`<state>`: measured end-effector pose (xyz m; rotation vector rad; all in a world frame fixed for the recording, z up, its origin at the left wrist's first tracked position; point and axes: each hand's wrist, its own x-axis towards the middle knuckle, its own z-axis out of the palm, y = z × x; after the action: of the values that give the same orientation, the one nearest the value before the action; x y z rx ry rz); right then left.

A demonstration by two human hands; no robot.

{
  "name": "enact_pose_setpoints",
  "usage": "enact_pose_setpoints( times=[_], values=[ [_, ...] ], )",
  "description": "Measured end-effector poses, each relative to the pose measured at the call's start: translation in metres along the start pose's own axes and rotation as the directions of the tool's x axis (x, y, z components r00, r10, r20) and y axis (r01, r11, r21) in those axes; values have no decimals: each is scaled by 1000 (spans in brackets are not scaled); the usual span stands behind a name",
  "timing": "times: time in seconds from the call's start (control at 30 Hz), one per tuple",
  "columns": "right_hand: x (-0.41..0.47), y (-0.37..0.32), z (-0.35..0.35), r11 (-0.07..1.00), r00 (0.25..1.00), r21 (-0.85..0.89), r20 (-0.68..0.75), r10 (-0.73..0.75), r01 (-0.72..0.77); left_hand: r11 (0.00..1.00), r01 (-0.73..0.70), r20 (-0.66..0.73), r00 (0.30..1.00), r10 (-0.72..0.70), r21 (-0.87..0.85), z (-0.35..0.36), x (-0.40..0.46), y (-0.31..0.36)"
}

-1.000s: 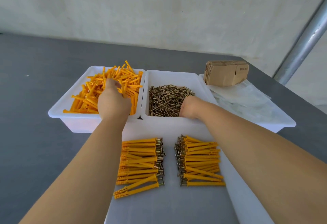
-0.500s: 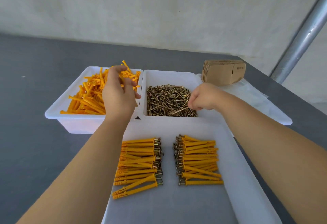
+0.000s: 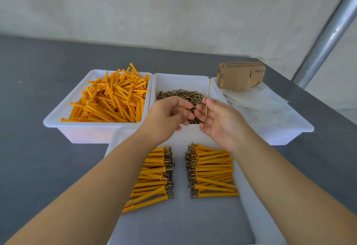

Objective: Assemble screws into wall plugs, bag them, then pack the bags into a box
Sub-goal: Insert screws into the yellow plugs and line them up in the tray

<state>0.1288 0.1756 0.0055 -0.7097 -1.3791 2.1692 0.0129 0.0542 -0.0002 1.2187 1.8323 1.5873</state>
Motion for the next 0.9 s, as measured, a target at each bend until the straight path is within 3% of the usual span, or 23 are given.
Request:
enact_pose_setpoints(
  times=[0.07,0.33,0.5,0.6,0.73,0.9],
  values=[
    [-1,3,-4,987,992,-115,-52,-119,112,999,-7,47,999,9,-35,1,-1,-1],
    [-9,5,-4,843,902,-351,13,-431,408,999,-24,111,993,28,-32,7,-2,-1],
    [-10,6,-5,603,770,-565,95,-631,563,999,-8,139,990,14,-43,7,-3,3],
    [-9,6,-5,535,732,-607,117,-671,587,999,-10,147,989,17,-52,8,-4,4],
    [-9,7,-5,527,704,-589,103,-703,612,999,-3,152,988,10,-49,9,-4,5],
    [-13,8,-2,553,724,-557,135,-676,619,992,18,133,991,-1,-123,7,-4,5]
  ],
)
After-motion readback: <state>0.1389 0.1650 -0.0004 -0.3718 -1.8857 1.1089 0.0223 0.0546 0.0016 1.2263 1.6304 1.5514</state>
